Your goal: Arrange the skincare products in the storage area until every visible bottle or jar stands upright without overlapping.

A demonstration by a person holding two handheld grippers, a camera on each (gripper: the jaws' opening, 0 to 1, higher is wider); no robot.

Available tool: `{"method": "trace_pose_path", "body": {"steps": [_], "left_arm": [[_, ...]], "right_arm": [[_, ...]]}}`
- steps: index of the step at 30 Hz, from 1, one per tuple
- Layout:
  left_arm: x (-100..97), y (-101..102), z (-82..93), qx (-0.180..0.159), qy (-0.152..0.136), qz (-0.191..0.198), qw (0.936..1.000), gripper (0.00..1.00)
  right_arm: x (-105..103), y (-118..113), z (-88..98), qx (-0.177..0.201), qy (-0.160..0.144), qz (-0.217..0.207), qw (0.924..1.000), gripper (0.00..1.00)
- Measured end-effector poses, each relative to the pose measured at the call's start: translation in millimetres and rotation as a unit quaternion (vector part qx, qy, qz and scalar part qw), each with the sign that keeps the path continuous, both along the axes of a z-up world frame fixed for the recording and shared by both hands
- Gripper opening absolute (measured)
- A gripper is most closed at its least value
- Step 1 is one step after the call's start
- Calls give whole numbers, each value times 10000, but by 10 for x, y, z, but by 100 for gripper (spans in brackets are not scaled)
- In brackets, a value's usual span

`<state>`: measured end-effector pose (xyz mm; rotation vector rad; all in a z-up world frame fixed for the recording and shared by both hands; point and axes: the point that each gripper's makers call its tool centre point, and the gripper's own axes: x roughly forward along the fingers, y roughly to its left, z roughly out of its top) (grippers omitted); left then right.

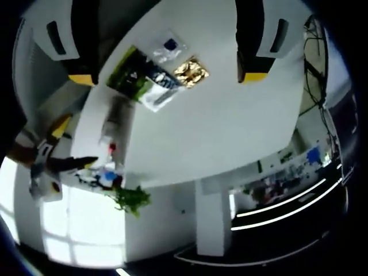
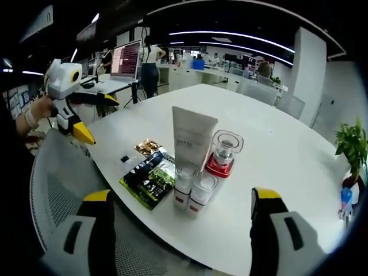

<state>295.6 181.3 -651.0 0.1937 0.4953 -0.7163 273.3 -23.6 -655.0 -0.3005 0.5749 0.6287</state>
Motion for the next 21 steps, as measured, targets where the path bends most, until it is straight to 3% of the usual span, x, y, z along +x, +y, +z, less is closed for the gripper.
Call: {"method": "trace_pose_path", "body": {"steps": [8,21], "left_arm": [[-24,21,25,-75,-63,119,9999,97],[-35,164,-9,-129,-68,383,9992,97]], "right_arm": [[35,50,55,12,-109,62,9999,99],[53,153,71,8,20,204,9998,99]]}}
